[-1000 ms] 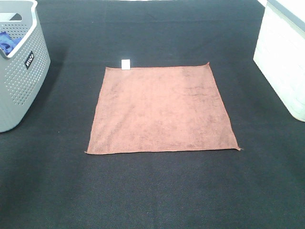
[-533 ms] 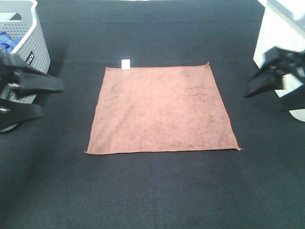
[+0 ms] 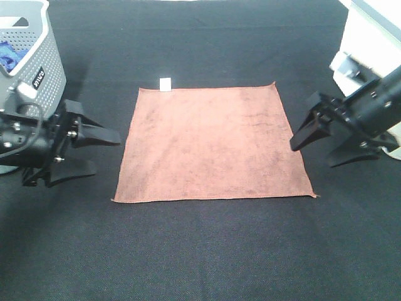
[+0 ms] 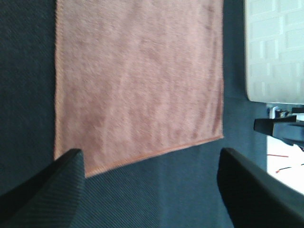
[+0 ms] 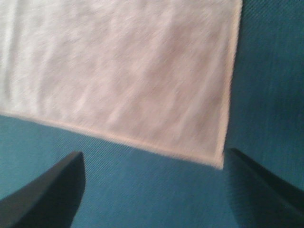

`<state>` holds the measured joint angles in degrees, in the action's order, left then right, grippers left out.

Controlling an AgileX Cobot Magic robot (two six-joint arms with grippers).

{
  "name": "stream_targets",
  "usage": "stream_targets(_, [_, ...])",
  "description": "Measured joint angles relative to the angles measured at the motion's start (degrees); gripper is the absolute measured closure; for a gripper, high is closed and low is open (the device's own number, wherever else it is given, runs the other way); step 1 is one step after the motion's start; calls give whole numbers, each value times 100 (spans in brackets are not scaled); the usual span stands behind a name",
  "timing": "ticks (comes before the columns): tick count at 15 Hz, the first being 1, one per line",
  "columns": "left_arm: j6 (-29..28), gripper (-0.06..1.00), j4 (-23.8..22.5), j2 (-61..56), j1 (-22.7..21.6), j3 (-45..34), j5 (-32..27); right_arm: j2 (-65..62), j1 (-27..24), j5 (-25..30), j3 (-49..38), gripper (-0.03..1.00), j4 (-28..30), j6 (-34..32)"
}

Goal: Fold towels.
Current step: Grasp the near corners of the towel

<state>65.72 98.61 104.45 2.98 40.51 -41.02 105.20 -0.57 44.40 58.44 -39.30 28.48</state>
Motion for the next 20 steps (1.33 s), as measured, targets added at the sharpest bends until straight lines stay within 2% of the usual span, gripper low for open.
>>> stream_targets(4, [92, 21, -155, 670, 11, 521, 0, 802, -6, -109, 309, 21, -252, 292])
stream_targets(7, [223, 21, -206, 1106, 298, 905, 23, 1134, -6, -160, 361, 21, -630, 670])
stream_targets(12, [229, 21, -315, 1289, 407, 1089, 653, 1324, -6, -178, 413, 22, -911, 1031])
stream_targets(16, [229, 21, -304, 1409, 573, 1261, 779, 1421, -6, -189, 430, 22, -1146, 1083])
stream_targets(20, [172, 21, -212, 1713, 1066, 1719, 762, 1633, 0, -97, 470, 23, -1782, 1364])
